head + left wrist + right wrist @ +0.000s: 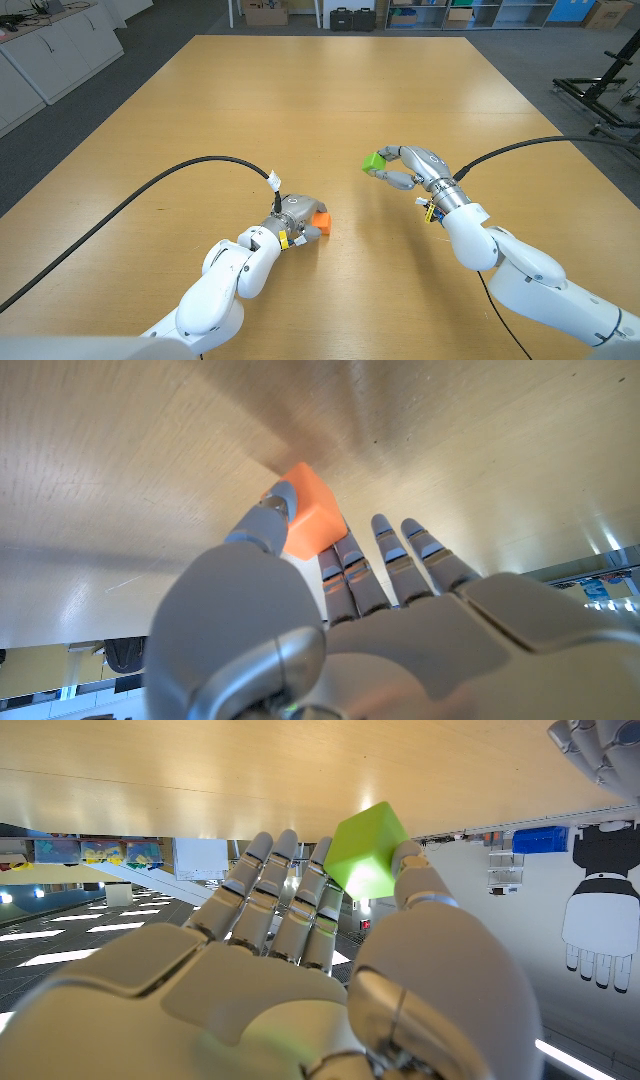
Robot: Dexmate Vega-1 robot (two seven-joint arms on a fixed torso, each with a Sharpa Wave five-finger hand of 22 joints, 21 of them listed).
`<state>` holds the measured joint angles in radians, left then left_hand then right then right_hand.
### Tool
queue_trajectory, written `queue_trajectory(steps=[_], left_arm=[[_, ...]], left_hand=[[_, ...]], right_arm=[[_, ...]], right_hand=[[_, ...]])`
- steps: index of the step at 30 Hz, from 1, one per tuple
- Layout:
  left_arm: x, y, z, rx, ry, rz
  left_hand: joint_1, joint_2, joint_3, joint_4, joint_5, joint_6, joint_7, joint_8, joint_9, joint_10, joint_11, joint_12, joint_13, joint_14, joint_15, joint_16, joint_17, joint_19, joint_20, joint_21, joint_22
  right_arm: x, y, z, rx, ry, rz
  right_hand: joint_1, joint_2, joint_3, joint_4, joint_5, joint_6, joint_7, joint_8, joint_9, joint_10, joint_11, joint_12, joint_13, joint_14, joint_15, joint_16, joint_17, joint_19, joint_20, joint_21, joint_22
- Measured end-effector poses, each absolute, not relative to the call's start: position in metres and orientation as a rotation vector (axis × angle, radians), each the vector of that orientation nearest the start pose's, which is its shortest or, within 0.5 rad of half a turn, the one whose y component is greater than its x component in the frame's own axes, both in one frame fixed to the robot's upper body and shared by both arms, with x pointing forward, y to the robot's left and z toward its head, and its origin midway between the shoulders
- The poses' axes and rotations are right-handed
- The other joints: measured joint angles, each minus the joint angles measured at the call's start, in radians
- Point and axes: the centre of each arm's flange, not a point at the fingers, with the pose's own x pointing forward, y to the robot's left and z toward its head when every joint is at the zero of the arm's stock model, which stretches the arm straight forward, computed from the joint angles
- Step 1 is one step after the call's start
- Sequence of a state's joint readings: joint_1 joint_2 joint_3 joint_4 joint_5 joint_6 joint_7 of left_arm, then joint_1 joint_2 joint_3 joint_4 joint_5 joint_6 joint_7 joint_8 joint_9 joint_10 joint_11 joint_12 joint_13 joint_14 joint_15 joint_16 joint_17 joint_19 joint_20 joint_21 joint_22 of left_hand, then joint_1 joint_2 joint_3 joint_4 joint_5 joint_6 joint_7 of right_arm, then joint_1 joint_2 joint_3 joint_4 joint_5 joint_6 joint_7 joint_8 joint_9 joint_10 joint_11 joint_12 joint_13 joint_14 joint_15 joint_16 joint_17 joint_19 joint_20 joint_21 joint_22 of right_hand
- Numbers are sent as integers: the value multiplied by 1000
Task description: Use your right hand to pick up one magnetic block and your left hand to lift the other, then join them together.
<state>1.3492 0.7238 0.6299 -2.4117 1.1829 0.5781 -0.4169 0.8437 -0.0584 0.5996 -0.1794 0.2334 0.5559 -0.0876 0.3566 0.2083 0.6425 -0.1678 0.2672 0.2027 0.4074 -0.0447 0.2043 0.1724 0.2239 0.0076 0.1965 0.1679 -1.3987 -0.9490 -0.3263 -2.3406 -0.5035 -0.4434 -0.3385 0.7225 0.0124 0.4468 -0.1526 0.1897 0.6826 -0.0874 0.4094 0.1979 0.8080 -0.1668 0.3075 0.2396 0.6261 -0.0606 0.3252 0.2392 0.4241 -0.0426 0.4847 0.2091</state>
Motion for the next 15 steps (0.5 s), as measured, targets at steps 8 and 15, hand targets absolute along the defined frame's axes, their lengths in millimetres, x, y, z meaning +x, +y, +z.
queue_trajectory(steps=[8, 15], left_arm=[[417, 126, -107, 1535, -447, -112], [414, 134, -103, 1466, -478, -80]], left_hand=[[6, -6, 0, 0, 0, 10, -2, 3, 0, 10, -4, 0, 0, 9, -2, 0, -5, 4, -4, 0, 0], [18, -7, 0, 0, 1, 27, -9, 8, -1, 19, -6, 0, -1, 14, 4, 0, -5, 8, -7, 0, 0]], right_arm=[[440, -222, -48, -1192, -715, -187], [438, -222, -48, -1165, -718, -197]], right_hand=[[0, 0, -1, -1, 0, 4, 4, -2, 0, 0, 0, 0, 5, 0, 0, 0, 0, 0, 0, 4, 0], [0, 0, -1, -1, 0, 5, 6, 6, -1, 8, 1, 0, 5, 2, 2, 0, 0, 0, 0, 4, 0]])
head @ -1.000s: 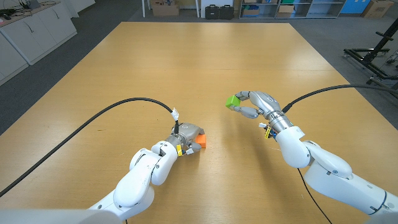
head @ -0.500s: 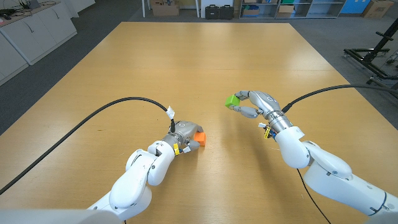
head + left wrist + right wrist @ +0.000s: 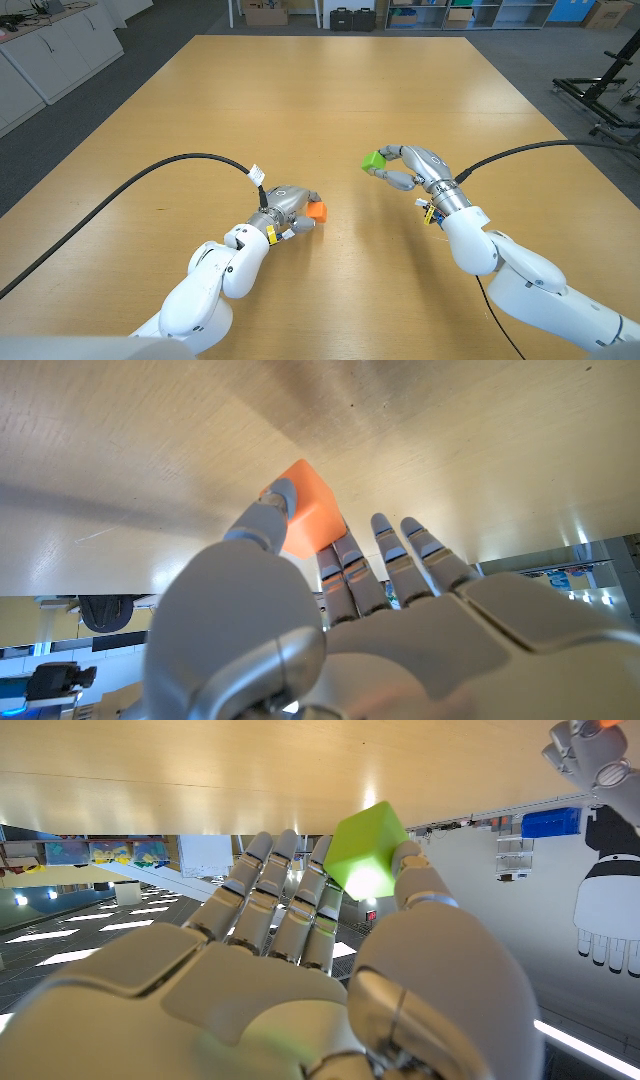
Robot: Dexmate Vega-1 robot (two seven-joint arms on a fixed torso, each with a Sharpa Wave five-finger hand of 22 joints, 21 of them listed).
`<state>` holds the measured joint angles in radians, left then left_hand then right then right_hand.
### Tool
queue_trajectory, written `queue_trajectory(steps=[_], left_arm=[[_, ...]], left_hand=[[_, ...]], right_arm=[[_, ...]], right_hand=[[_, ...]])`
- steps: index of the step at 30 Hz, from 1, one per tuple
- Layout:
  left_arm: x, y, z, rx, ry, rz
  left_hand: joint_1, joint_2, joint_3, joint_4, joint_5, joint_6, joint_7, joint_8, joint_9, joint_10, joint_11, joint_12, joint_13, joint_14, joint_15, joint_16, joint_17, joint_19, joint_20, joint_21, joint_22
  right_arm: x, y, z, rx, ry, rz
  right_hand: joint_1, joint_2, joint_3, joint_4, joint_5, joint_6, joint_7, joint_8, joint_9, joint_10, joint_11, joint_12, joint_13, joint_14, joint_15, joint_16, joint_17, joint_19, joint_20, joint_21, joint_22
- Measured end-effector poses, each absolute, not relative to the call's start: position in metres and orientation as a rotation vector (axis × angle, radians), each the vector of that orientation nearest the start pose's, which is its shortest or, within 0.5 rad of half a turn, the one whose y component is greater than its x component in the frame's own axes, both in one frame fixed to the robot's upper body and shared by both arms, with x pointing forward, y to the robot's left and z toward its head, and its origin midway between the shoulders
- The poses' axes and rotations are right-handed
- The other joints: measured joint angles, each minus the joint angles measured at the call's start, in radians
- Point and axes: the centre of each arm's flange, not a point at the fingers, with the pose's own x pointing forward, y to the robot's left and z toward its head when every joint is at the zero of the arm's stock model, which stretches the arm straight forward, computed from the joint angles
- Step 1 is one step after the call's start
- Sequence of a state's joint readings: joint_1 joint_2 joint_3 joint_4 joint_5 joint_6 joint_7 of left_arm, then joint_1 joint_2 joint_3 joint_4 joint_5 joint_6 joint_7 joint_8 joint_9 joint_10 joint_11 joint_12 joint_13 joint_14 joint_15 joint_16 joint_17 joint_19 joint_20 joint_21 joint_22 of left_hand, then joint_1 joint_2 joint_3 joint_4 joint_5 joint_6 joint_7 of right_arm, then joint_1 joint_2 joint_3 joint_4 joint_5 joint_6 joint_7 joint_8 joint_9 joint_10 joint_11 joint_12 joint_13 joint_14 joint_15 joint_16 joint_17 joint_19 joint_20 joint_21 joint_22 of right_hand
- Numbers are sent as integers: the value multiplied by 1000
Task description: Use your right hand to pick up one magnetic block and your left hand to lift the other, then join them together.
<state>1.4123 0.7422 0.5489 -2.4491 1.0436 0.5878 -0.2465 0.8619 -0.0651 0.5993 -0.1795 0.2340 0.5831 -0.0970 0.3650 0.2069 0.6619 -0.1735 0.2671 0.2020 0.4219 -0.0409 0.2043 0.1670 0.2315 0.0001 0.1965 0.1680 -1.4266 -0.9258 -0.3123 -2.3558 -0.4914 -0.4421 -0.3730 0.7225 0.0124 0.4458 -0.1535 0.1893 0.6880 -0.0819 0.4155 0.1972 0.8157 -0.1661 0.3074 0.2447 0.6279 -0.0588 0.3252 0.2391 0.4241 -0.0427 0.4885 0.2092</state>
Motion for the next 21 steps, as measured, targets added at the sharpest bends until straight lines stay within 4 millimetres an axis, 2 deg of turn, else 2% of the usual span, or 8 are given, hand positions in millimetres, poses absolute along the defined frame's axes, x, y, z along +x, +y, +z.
queue_trajectory(steps=[21], left_arm=[[415, 156, -92, 1253, -544, -10]], left_hand=[[5, 7, 6, -3, 4, 27, -9, 9, 0, 19, -1, -4, 5, 18, -7, 0, 0, 9, -1, 0, 0]], right_arm=[[437, -216, -47, -1065, -746, -202]], right_hand=[[0, 0, 0, 0, -3, 5, 5, 1, 1, 3, 3, 4, -1, 11, 0, 0, 0, 0, 0, 7, 0]])
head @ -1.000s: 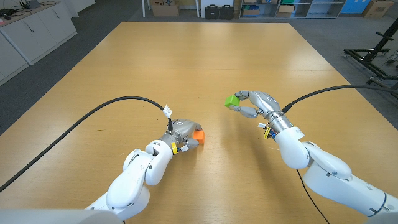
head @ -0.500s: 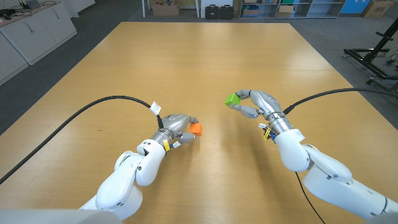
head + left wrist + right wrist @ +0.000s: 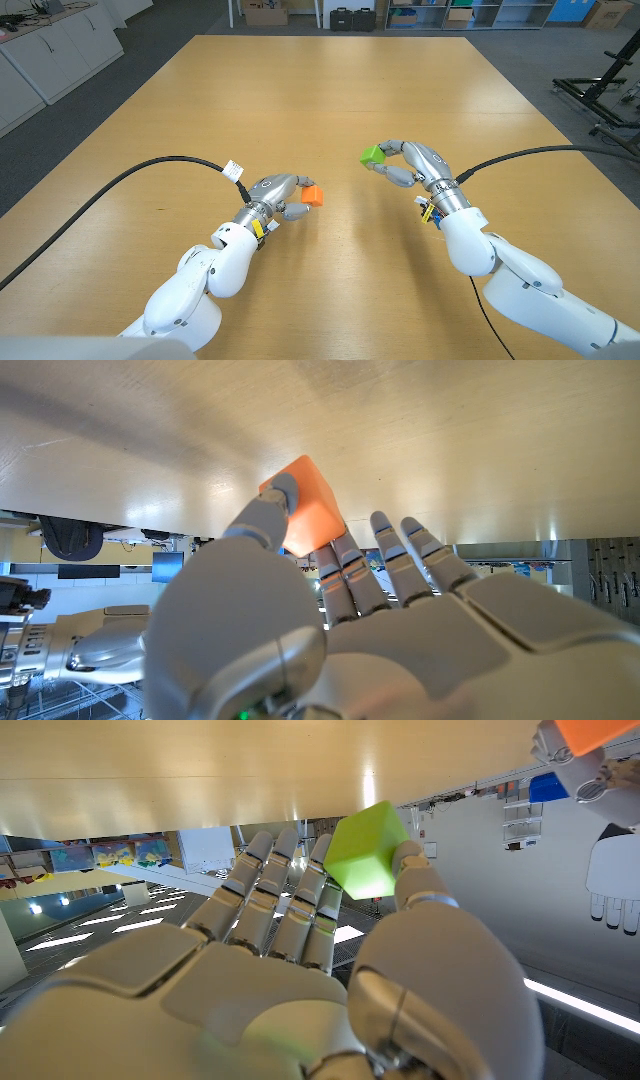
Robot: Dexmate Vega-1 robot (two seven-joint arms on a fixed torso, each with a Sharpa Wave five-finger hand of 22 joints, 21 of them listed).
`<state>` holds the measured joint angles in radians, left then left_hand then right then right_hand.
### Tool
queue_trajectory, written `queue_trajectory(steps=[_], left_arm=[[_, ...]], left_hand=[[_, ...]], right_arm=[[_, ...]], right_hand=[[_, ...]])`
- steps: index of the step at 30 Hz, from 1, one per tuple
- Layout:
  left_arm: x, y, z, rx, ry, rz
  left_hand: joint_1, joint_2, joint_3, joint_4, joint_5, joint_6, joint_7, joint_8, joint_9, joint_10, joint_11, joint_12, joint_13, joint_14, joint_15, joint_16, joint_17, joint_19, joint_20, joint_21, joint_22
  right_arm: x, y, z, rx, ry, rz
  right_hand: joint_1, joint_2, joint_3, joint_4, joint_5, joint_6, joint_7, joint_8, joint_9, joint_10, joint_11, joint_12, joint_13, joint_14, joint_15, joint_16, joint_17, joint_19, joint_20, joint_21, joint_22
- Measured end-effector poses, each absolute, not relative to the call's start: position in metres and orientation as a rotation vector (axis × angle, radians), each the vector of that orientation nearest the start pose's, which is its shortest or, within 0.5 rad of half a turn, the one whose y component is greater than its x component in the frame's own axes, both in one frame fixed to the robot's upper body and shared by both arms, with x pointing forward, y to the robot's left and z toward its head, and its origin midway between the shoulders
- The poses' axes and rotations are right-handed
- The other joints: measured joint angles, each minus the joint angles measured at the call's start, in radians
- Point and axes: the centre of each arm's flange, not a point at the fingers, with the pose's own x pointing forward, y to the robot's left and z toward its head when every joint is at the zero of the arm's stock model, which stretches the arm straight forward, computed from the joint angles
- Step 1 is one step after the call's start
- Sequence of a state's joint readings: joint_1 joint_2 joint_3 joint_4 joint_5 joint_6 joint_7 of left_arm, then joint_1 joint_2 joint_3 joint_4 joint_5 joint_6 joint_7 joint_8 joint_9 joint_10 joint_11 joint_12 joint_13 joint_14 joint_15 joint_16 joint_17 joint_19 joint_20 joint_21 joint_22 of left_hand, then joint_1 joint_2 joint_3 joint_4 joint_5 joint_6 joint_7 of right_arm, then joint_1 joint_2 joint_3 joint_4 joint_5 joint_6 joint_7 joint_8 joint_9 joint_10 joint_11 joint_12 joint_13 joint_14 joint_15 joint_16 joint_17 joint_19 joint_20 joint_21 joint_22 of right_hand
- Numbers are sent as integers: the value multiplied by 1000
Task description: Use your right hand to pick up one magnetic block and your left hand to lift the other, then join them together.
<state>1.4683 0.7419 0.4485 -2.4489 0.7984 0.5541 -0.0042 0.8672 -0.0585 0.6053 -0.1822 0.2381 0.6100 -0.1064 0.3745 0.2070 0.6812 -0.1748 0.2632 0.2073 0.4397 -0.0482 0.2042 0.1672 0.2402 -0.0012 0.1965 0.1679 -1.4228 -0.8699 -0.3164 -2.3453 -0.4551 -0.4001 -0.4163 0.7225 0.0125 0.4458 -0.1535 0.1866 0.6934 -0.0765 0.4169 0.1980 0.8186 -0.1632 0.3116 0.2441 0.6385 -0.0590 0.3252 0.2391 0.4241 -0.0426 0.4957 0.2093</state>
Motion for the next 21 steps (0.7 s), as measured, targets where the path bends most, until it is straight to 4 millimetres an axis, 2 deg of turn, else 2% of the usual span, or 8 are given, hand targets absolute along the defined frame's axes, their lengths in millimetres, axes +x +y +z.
queue_trajectory(steps=[21], left_arm=[[434, 168, -86, 1006, -603, 2]], left_hand=[[5, 4, 0, 0, -1, 12, -4, 7, 0, 6, 5, 4, -1, 3, 4, -5, 3, -5, -4, -5, 0]], right_arm=[[445, -209, -49, -910, -771, -165]], right_hand=[[0, 0, 0, 0, 3, 5, 5, -4, -1, 5, 5, -1, -1, 15, -4, 0, 5, 18, -4, 11, 3]])
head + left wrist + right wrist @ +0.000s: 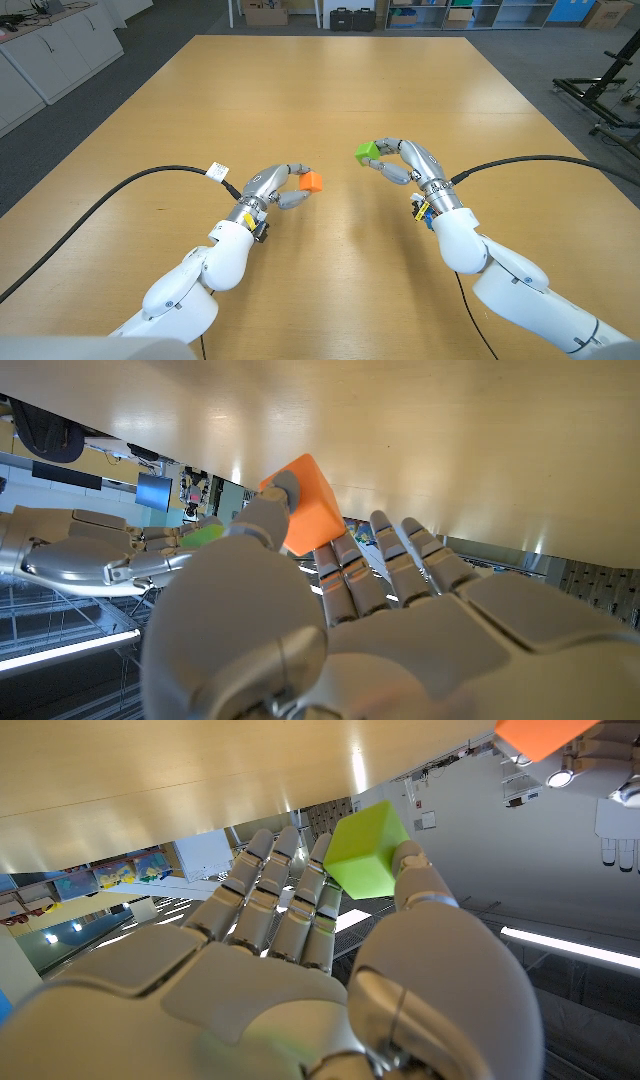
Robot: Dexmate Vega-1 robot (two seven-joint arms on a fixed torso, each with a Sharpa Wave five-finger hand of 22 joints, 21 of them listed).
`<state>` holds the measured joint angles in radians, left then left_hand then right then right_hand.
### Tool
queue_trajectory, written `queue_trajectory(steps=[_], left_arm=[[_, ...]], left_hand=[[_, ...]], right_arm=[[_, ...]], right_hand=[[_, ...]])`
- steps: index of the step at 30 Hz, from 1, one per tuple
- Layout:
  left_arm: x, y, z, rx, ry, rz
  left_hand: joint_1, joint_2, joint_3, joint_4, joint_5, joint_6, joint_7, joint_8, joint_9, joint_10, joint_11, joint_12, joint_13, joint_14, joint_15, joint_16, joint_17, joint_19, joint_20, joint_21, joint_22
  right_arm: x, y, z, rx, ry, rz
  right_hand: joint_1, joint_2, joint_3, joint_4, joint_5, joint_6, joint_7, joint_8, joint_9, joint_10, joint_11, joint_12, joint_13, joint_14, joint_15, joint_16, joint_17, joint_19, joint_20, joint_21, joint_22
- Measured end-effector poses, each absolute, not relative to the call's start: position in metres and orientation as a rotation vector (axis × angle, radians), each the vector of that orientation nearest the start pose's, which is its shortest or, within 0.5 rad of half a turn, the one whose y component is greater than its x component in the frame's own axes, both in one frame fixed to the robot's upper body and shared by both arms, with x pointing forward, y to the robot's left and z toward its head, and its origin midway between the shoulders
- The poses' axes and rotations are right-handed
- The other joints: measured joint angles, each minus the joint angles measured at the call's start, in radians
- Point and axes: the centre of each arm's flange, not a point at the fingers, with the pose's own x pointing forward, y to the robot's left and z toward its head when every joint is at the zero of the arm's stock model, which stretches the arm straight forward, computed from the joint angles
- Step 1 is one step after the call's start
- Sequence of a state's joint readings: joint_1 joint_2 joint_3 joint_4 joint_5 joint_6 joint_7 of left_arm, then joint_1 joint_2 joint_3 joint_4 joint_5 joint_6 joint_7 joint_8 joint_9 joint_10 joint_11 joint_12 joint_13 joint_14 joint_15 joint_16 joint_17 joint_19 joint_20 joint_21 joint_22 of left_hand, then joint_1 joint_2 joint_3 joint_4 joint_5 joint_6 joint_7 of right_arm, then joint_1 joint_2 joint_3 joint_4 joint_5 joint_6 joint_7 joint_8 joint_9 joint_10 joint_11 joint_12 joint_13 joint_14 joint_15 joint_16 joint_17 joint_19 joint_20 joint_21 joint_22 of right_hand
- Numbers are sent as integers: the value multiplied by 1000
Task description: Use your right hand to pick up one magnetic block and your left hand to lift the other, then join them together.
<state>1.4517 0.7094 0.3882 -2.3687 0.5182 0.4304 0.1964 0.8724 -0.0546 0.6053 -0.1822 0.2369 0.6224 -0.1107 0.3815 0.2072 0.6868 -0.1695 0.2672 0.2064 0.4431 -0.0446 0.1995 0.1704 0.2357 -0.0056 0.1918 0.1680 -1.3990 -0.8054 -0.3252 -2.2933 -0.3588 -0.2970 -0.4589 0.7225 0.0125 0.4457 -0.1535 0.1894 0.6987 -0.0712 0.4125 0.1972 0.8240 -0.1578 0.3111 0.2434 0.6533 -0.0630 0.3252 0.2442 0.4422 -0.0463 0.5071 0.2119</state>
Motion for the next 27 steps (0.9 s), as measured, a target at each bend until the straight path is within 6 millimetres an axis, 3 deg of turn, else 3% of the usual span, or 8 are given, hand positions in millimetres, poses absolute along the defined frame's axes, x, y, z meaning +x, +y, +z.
queue_trajectory(steps=[12, 27], left_arm=[[447, 177, -80, 770, -663, -60], [452, 188, -82, 549, -749, -62]], left_hand=[[0, 0, 0, 0, -1, 11, 6, 3, 0, 13, 12, 0, 0, 16, -2, 0, 0, 6, -6, 0, 0], [-2, 2, 0, 0, 4, 12, 5, 6, -1, 16, 9, -4, 2, 20, -2, 0, 0, 13, -13, 0, 0]], right_arm=[[445, -208, -47, -822, -803, -165], [447, -201, -43, -706, -876, -149]], right_hand=[[0, 0, 0, 0, 0, 2, 2, 4, 1, 5, 5, -1, 1, 4, 1, 0, 0, 0, 0, 0, 0], [0, 0, 0, 0, -3, 7, 7, 3, 1, 13, 6, -3, 1, 4, 1, 0, 0, 0, 0, 0, 0]])
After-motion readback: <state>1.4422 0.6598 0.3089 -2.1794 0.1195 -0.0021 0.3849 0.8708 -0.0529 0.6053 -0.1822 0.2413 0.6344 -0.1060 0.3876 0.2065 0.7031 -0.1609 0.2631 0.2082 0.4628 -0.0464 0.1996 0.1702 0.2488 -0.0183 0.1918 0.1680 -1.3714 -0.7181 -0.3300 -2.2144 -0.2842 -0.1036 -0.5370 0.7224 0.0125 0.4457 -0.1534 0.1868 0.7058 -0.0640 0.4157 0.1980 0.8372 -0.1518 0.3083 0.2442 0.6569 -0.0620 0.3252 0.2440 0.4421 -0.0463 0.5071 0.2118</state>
